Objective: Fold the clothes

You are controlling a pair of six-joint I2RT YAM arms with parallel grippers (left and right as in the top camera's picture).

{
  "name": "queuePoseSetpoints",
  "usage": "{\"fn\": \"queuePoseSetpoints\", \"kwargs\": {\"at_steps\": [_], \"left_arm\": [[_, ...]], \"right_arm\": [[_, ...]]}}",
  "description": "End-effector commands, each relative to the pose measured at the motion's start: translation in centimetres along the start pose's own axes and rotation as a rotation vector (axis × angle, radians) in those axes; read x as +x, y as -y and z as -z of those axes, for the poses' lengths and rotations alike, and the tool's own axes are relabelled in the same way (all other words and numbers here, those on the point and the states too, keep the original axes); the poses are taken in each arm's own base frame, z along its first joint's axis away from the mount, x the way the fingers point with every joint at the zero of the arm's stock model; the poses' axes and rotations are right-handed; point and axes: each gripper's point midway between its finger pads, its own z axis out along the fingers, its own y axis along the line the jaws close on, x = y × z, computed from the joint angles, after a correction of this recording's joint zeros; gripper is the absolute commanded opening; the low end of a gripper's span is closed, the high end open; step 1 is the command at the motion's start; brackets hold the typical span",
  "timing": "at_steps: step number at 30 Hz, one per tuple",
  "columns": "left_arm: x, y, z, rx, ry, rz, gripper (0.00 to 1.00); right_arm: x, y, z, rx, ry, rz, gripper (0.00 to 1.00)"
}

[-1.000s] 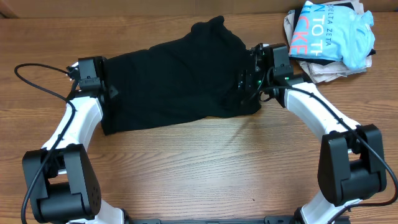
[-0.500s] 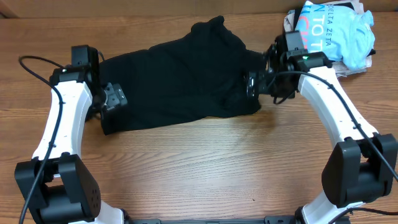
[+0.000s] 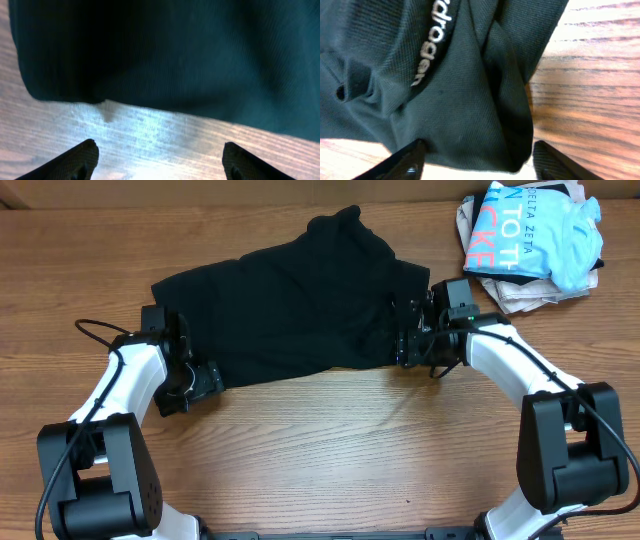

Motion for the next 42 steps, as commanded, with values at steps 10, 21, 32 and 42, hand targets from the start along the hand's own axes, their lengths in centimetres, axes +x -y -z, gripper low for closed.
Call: {"fn": "queuePoseSetpoints", "kwargs": {"at_steps": [10, 21, 32, 42], "left_arm": [[-2.6, -2.1, -0.1, -0.128, 0.137, 0.022, 0.8], [-3.9, -2.5, -0.1, -0.158, 0.203, 0.026, 0.79], [-2.9, -3.0, -1.7, -0.177, 0.143, 0.024, 0.53], [-3.2, -4.5, -1.3, -0.257, 0.161, 0.032, 0.04]], "right_arm": [[-1.0, -0.3, -0.4, -0.017, 0.085, 0.026, 0.33], [-1.2, -0.3, -0.4, -0.019, 0.089, 0.027, 0.27], [-0.9, -0.2, -0.4, -0.015, 0.079, -0.006, 0.04], [0.0, 1.9, 0.2, 0.016, 0.036, -0.146, 0.04]]}}
